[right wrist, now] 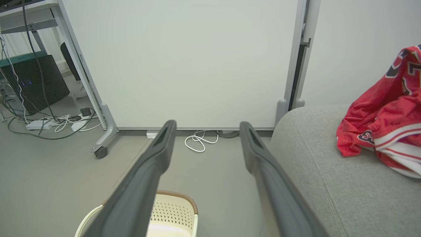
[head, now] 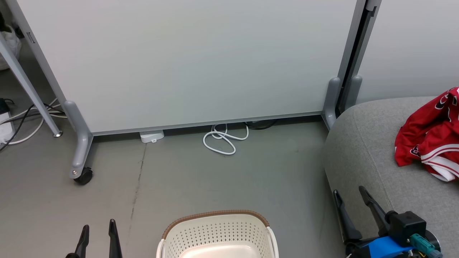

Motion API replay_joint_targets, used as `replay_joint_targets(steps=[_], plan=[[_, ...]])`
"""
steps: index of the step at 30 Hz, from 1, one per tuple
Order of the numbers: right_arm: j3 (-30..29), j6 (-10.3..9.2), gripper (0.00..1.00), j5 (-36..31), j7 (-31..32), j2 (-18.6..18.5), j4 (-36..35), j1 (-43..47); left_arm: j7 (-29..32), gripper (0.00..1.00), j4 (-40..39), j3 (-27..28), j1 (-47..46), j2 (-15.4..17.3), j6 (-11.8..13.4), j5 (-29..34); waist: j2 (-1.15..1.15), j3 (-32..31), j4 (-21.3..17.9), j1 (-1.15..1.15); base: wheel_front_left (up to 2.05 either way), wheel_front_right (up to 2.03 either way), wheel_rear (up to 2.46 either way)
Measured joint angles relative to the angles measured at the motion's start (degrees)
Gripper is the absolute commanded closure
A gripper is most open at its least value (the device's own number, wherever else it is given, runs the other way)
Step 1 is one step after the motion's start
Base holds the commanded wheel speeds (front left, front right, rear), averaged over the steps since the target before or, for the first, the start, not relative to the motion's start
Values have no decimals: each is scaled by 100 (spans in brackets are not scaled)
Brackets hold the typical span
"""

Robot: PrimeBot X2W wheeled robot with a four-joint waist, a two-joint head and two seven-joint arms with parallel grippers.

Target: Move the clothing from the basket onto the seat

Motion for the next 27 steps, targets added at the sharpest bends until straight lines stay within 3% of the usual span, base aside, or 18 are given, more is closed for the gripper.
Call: replay_joint_targets(steps=[24,25,27], plan=[[54,0,0,66,35,23,30,48,0,0,64,63,-1,-75,-183,43,0,73,-19,0,0,0,0],[53,0,100,66,35,24,57,50,3,100,92,58,7,-80,-182,44,0,74,-20,0,0,0,0],[55,0,100,68,49,24,166,78,34,100,199,52,63,-113,-182,37,0,75,-21,0,0,0,0]])
